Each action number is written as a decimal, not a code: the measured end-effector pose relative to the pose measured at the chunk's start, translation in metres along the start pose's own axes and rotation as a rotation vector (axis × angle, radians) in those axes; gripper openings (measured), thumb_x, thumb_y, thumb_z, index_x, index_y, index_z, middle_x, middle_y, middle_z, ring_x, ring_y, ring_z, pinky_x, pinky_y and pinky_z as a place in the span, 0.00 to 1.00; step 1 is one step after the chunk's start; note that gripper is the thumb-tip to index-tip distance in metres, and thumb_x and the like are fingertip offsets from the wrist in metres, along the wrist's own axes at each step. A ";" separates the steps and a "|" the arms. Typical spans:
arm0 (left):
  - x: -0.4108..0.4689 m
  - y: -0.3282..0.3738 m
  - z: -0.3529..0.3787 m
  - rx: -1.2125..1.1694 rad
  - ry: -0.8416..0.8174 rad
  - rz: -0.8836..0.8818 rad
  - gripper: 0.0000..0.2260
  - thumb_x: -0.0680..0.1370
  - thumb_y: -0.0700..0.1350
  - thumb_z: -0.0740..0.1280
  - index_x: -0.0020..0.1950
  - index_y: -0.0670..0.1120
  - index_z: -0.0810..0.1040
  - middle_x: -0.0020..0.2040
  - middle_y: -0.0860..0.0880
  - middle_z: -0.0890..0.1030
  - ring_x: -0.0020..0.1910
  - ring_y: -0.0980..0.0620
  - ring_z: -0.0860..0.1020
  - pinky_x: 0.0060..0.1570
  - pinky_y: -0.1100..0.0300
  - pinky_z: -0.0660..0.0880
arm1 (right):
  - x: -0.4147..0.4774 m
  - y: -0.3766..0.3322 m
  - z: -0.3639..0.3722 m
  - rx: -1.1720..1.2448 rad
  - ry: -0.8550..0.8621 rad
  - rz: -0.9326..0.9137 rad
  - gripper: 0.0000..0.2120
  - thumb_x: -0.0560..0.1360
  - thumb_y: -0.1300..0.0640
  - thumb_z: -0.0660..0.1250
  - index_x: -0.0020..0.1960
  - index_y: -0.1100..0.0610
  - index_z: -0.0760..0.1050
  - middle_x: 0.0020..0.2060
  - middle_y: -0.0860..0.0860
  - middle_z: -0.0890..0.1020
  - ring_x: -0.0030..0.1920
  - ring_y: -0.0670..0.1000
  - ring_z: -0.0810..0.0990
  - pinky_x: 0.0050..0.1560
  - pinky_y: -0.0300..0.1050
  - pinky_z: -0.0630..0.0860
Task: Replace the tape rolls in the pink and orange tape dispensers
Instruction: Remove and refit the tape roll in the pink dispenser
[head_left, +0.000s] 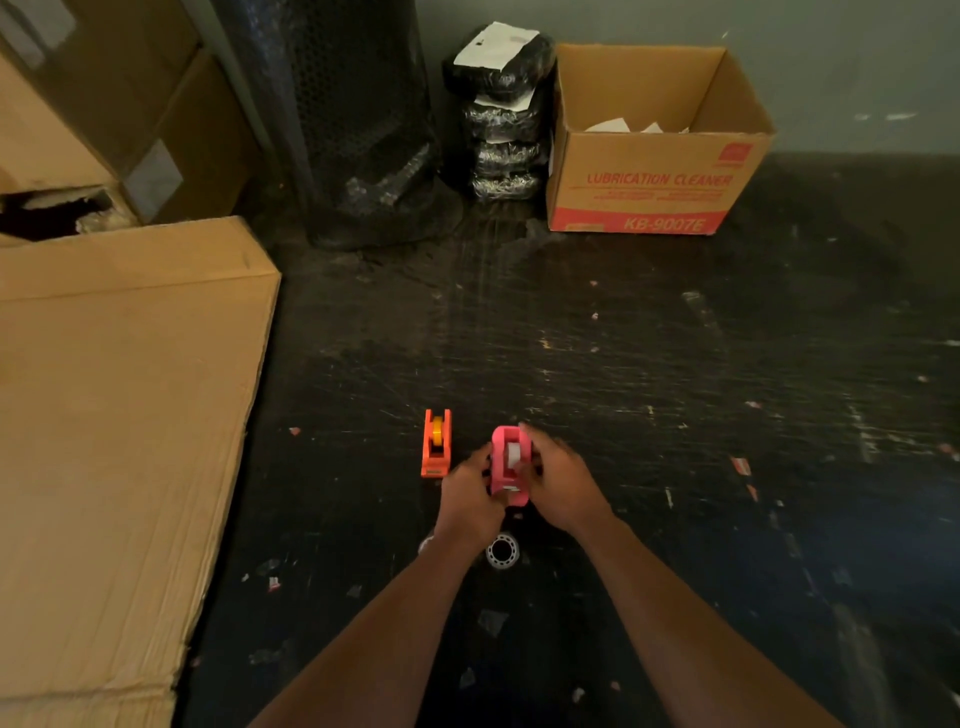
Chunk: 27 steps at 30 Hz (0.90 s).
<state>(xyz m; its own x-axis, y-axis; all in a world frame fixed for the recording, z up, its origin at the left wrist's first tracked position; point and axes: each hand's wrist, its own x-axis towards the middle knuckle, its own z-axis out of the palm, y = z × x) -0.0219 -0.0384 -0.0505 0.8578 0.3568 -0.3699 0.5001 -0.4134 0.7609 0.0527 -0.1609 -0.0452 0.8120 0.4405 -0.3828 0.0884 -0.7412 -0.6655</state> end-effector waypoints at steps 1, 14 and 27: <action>0.000 0.001 0.000 0.013 -0.001 0.005 0.24 0.79 0.34 0.71 0.74 0.46 0.74 0.65 0.49 0.83 0.59 0.60 0.77 0.53 0.71 0.72 | 0.002 0.000 0.001 -0.040 -0.007 -0.003 0.27 0.83 0.55 0.65 0.81 0.49 0.64 0.71 0.54 0.74 0.71 0.53 0.75 0.72 0.52 0.72; -0.006 0.007 -0.002 -0.032 0.031 -0.003 0.15 0.78 0.37 0.72 0.63 0.49 0.81 0.48 0.56 0.84 0.48 0.62 0.82 0.55 0.62 0.81 | 0.004 -0.004 0.000 -0.072 0.041 -0.021 0.22 0.79 0.56 0.70 0.73 0.52 0.73 0.75 0.52 0.71 0.78 0.53 0.66 0.76 0.54 0.67; -0.002 0.031 -0.025 -0.523 -0.006 -0.156 0.14 0.83 0.38 0.66 0.69 0.43 0.80 0.61 0.44 0.84 0.55 0.52 0.85 0.58 0.50 0.84 | -0.022 -0.015 -0.011 0.478 0.163 0.018 0.19 0.73 0.62 0.77 0.61 0.51 0.76 0.56 0.49 0.85 0.56 0.46 0.85 0.51 0.42 0.82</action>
<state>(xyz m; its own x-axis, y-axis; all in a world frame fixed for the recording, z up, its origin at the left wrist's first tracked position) -0.0107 -0.0310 -0.0132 0.7794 0.3756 -0.5015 0.4971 0.1165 0.8598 0.0397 -0.1656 -0.0197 0.8941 0.3164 -0.3170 -0.1693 -0.4164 -0.8933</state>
